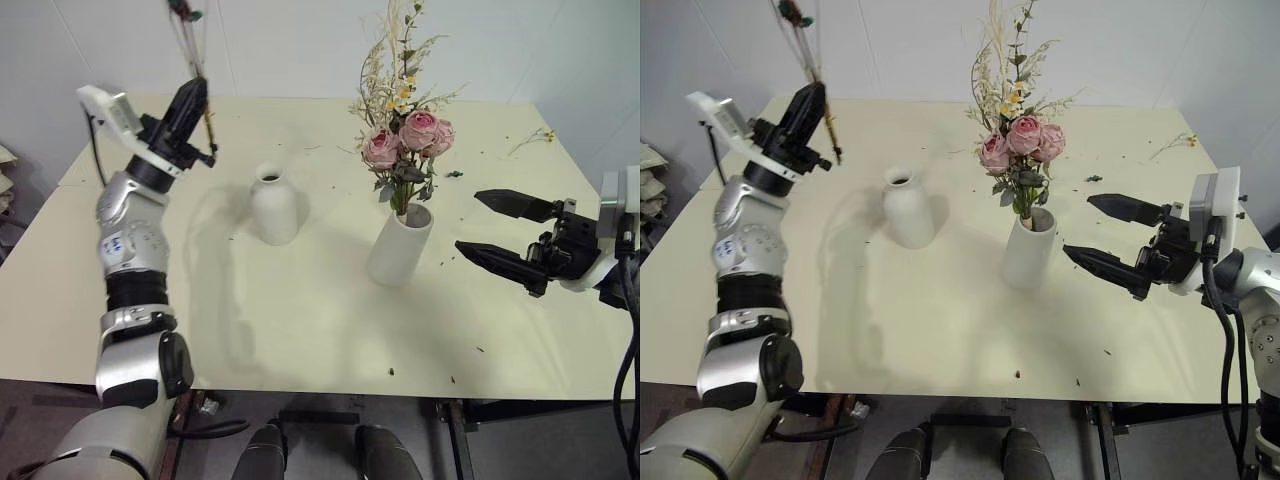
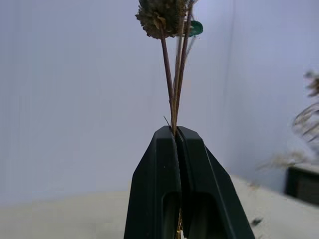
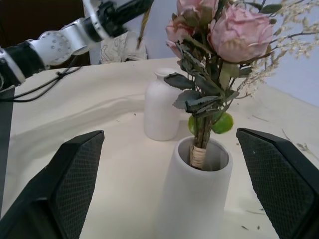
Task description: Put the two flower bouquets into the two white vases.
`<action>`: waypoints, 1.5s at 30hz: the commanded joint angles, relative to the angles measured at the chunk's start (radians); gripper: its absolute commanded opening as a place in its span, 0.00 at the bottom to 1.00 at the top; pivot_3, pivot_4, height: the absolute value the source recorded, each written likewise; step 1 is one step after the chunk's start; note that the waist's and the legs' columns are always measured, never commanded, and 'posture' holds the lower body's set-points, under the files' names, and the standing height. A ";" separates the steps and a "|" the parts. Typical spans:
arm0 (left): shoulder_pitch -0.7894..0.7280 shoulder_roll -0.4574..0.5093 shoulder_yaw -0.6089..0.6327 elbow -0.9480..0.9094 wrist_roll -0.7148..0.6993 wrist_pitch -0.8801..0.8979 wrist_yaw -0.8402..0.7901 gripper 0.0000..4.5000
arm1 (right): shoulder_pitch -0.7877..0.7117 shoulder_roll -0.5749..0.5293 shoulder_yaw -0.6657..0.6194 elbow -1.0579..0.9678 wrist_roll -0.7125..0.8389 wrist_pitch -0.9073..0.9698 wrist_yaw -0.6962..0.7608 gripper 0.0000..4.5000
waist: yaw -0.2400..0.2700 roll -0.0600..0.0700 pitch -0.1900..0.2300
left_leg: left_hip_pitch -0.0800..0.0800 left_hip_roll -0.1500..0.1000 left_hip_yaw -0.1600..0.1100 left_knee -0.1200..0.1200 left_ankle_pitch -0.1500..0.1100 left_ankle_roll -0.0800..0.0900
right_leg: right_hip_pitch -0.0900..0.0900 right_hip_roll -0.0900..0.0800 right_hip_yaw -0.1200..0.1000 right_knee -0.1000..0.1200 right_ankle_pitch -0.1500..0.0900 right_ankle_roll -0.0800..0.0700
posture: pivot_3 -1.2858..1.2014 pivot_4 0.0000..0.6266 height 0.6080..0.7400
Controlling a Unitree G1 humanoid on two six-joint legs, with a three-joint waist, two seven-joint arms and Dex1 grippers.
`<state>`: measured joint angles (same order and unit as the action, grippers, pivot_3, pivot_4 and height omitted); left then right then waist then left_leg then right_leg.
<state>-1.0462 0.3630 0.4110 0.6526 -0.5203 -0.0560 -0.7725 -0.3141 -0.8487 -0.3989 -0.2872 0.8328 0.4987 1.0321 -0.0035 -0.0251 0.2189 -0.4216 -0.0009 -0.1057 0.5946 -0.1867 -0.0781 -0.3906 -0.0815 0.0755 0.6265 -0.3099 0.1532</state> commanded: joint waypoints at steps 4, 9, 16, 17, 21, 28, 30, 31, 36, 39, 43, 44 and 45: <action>-0.157 -0.079 0.022 0.252 -0.027 -0.132 -0.090 0.01 | 0.011 0.006 -0.040 -0.049 0.008 -0.024 -0.033 1.00 | -0.002 0.000 0.000 | 0.000 0.000 0.000 0.000 0.000 0.001 | 0.000 0.000 0.000 -0.001 0.000 0.000 | 0.52 0.24 1.00; -0.190 -0.105 0.040 0.341 -0.040 -0.137 -0.143 0.01 | 0.037 0.009 -0.058 -0.077 0.012 -0.025 -0.058 1.00 | -0.006 -0.001 0.000 | 0.000 0.000 0.000 -0.001 -0.001 0.001 | -0.001 0.000 0.000 -0.001 0.000 0.000 | 0.52 0.24 1.00; -0.163 -0.099 0.052 0.373 -0.032 -0.152 -0.184 0.01 | 0.095 0.036 -0.086 -0.130 0.019 -0.031 -0.106 1.00 | -0.002 -0.001 0.001 | 0.000 0.000 0.000 -0.001 -0.001 0.001 | -0.001 0.000 0.000 0.000 0.000 0.000 | 0.52 0.24 1.00; -0.156 -0.094 0.051 0.376 -0.027 -0.158 -0.188 0.01 | 0.100 0.040 -0.085 -0.132 0.018 -0.033 -0.111 1.00 | -0.001 -0.001 0.001 | 0.000 0.000 0.000 -0.001 0.000 0.001 | -0.001 0.000 0.000 0.000 0.000 0.000 | 0.52 0.24 1.00; -0.142 -0.086 0.049 0.377 -0.023 -0.159 -0.199 0.01 | 0.110 0.044 -0.086 -0.142 0.021 -0.036 -0.122 1.00 | -0.001 -0.001 0.001 | 0.000 0.000 0.000 0.000 0.000 0.001 | -0.001 0.000 0.000 0.000 0.000 0.000 | 0.52 0.24 1.00; -0.108 -0.104 0.027 0.398 0.003 -0.192 -0.229 0.01 | 0.113 0.044 -0.086 -0.148 0.028 -0.035 -0.140 1.00 | 0.000 -0.001 0.001 | 0.000 0.000 0.000 0.000 0.000 0.001 | -0.001 0.000 0.000 0.000 0.000 0.000 | 0.52 0.24 1.00; -0.098 -0.111 0.025 0.408 0.013 -0.217 -0.228 0.01 | 0.114 0.042 -0.089 -0.151 0.032 -0.033 -0.144 1.00 | 0.000 -0.001 0.001 | 0.000 0.000 0.000 0.000 0.000 0.001 | -0.001 0.000 0.000 0.000 0.000 0.000 | 0.52 0.24 1.00; -0.093 -0.113 0.022 0.414 0.020 -0.231 -0.232 0.01 | 0.115 0.041 -0.091 -0.152 0.032 -0.033 -0.145 1.00 | -0.001 -0.001 0.001 | 0.000 0.000 0.000 0.000 0.000 0.001 | -0.001 0.000 0.000 0.000 0.000 0.000 | 0.52 0.24 1.00; -0.082 -0.117 0.016 0.448 0.038 -0.279 -0.239 0.11 | 0.118 0.039 -0.094 -0.156 0.036 -0.033 -0.155 1.00 | 0.000 -0.001 0.001 | 0.000 0.000 0.000 0.000 0.000 0.001 | -0.001 0.000 0.000 0.000 0.000 0.000 | 0.52 0.24 1.00; -0.077 -0.122 0.015 0.452 0.041 -0.292 -0.245 0.28 | 0.118 0.041 -0.091 -0.159 0.038 -0.034 -0.160 1.00 | 0.000 -0.001 0.001 | 0.000 0.000 0.000 0.000 0.000 0.001 | -0.001 0.000 0.000 0.000 0.000 0.000 | 0.52 0.24 1.00; -0.051 -0.105 0.007 0.415 0.040 -0.289 -0.279 0.56 | 0.109 0.041 -0.085 -0.152 0.035 -0.038 -0.159 1.00 | -0.001 -0.001 0.001 | 0.000 0.000 0.000 -0.001 0.000 0.001 | -0.001 0.000 0.000 0.000 0.000 0.000 | 0.52 0.24 1.00; -0.042 -0.093 0.006 0.401 0.038 -0.281 -0.290 0.63 | 0.107 0.041 -0.084 -0.148 0.034 -0.039 -0.158 1.00 | -0.002 -0.001 0.001 | 0.000 0.000 0.000 -0.001 0.000 0.001 | -0.001 0.000 0.000 0.000 0.000 0.000 | 0.52 0.24 1.00; -0.033 -0.080 0.004 0.388 0.039 -0.275 -0.294 0.69 | 0.105 0.041 -0.083 -0.145 0.032 -0.041 -0.157 1.00 | -0.003 -0.001 0.001 | 0.000 0.000 0.000 -0.001 0.000 0.001 | -0.001 0.000 0.001 0.000 0.000 0.000 | 0.52 0.24 1.00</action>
<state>-1.0824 0.2535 0.4137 1.0933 -0.4797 -0.3308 -1.0495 -0.1987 -0.8071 -0.4459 -0.4075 0.8478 0.4798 0.8781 -0.0065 -0.0259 0.2194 -0.4216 -0.0008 -0.1054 0.5940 -0.1871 -0.0772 -0.3915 -0.0813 0.0761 0.6268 -0.3100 0.1536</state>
